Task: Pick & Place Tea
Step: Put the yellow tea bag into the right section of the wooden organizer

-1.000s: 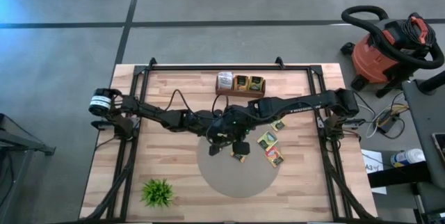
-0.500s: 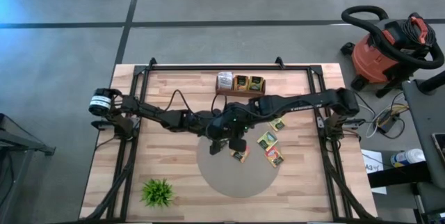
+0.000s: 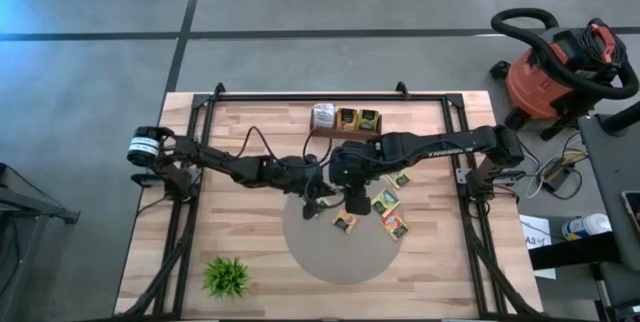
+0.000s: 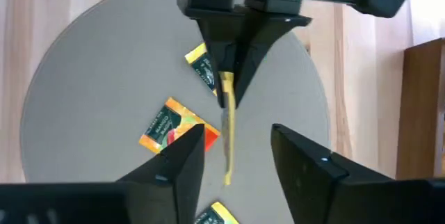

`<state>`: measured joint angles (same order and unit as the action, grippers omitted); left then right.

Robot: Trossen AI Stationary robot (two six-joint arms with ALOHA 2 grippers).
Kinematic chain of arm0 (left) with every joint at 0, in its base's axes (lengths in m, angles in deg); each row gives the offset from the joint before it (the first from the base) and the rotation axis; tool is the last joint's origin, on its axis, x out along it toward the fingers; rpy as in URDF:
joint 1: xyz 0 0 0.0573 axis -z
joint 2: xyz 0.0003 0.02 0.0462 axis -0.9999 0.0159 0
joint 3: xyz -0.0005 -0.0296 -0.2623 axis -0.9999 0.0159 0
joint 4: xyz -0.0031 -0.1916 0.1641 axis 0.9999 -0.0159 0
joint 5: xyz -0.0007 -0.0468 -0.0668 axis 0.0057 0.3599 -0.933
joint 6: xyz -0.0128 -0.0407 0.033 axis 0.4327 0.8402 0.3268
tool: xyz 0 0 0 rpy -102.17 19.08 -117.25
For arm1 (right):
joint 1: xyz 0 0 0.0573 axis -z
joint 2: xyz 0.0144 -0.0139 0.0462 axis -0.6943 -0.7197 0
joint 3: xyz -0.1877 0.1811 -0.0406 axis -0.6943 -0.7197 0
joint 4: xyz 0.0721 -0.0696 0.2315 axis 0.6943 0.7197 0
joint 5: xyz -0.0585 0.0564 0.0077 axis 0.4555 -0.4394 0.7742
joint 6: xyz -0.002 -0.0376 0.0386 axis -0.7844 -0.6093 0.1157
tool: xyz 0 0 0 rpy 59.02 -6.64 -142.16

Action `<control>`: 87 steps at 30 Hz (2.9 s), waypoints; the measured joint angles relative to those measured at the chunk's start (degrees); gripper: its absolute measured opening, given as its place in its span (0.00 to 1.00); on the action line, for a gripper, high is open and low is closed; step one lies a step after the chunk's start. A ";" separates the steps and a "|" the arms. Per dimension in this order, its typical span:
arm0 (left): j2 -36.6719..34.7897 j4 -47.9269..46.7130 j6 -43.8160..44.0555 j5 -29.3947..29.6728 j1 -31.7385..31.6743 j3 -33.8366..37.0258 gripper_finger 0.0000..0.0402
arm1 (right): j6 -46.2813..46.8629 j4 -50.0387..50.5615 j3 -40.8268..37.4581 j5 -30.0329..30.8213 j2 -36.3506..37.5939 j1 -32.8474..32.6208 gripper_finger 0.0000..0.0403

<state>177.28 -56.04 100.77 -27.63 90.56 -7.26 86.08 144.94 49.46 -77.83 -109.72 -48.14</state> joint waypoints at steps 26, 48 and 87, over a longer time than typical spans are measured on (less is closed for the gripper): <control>-0.04 3.10 -6.18 -3.57 -5.74 -0.76 0.01 | 0.17 0.21 -0.74 -3.84 -1.42 6.73 0.10; -2.19 -3.20 1.61 -2.65 -13.87 -0.11 0.35 | -10.20 10.15 -0.76 -1.43 -1.27 27.25 0.02; -8.52 -18.75 7.47 2.51 -20.83 -0.11 0.35 | -28.96 4.51 -0.98 -4.45 -14.01 41.67 0.22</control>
<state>168.76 -74.79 108.23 -25.13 69.73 -7.37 57.12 149.45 48.48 -82.28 -123.73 -6.47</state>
